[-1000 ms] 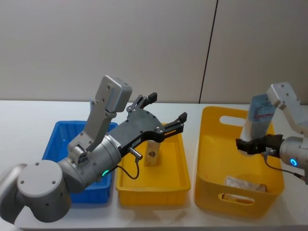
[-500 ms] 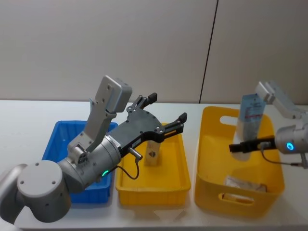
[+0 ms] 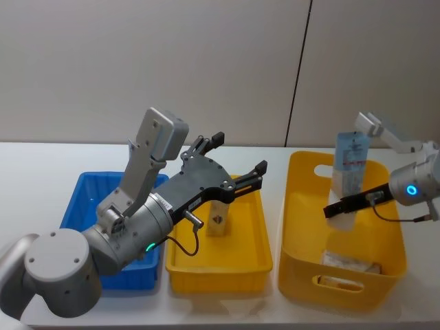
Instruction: Bimanual collaborative sorting of washing and personal care products
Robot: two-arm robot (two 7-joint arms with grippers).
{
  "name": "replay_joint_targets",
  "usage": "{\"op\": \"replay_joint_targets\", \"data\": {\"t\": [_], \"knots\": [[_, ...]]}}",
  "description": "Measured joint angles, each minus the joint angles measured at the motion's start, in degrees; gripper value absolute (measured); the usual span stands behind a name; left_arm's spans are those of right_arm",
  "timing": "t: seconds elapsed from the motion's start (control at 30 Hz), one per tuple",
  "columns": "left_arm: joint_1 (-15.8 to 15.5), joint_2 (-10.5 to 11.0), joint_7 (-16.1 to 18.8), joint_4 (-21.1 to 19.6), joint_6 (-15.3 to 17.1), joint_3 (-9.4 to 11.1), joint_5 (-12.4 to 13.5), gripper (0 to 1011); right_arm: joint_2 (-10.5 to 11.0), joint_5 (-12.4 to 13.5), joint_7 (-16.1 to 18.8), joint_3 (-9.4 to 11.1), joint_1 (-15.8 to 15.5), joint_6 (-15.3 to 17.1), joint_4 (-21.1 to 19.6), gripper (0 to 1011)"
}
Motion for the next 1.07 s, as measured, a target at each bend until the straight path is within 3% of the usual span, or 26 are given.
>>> {"op": "replay_joint_targets", "data": {"t": [0.17, 0.4, 0.53, 1.07], "knots": [[0.0, 0.0, 0.0, 0.0, 0.0, 0.0, 0.0, 1001, 0.3, 0.0, 1.4, -1.3, 1.8, 0.3, 2.3, 658], [0.0, 0.0, 0.0, 0.0, 0.0, 0.0, 0.0, 1001, 0.5, 0.1, 2.5, -2.4, 3.3, 0.6, 4.2, 905], [0.0, 0.0, 0.0, 0.0, 0.0, 0.0, 0.0, 1001, 0.5, 0.1, 2.9, -2.8, 3.8, 0.7, 4.8, 994], [0.0, 0.0, 0.0, 0.0, 0.0, 0.0, 0.0, 1001, 0.7, 0.1, 3.7, -3.5, 4.9, 0.9, 6.2, 1005]]}}
